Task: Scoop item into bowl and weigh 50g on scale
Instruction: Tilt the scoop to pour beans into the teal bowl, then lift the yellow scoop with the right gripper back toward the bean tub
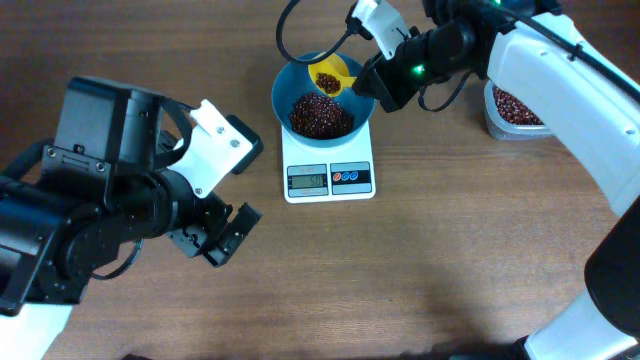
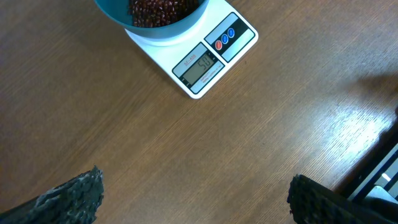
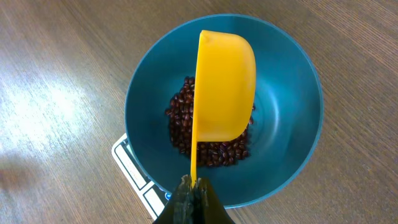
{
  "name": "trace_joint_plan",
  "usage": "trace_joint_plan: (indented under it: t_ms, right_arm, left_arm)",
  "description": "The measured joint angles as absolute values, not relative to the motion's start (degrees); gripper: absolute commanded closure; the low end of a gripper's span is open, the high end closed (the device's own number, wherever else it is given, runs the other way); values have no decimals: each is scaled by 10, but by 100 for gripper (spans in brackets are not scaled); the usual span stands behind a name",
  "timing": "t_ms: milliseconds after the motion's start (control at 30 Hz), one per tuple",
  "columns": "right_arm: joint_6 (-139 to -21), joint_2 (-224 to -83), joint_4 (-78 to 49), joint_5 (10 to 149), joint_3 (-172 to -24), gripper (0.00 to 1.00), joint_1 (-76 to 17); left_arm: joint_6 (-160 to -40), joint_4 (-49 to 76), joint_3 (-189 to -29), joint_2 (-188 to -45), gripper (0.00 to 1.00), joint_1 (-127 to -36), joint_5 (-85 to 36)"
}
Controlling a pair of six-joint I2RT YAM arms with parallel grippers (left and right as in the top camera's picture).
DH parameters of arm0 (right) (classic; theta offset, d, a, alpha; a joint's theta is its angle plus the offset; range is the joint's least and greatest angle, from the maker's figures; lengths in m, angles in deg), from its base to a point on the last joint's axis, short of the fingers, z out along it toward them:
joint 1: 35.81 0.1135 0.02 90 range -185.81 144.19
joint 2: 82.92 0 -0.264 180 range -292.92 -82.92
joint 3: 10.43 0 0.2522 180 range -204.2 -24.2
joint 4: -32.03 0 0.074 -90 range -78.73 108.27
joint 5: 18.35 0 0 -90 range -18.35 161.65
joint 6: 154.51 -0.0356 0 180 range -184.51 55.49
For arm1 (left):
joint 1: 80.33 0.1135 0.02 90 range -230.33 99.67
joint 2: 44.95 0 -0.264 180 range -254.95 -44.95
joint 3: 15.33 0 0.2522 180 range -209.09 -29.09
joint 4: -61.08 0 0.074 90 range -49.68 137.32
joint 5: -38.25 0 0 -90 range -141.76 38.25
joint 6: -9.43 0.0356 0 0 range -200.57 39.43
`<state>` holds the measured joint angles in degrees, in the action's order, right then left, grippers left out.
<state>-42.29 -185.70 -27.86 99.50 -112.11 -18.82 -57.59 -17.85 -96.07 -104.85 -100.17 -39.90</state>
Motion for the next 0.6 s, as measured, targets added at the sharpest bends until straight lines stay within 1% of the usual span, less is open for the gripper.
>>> trace_joint_plan:
  t_ms: [400,600]
  right_arm:
    - [-422,-1857,-279,998,-1121,96,-188]
    - [-423,-1857,-299,1017,-1122,96,-188]
  left_arm:
    - [-576,-178,-961,-1048,1,-1002,-399]
    - [-576,-178,-961,-1048,1,-1002,-399]
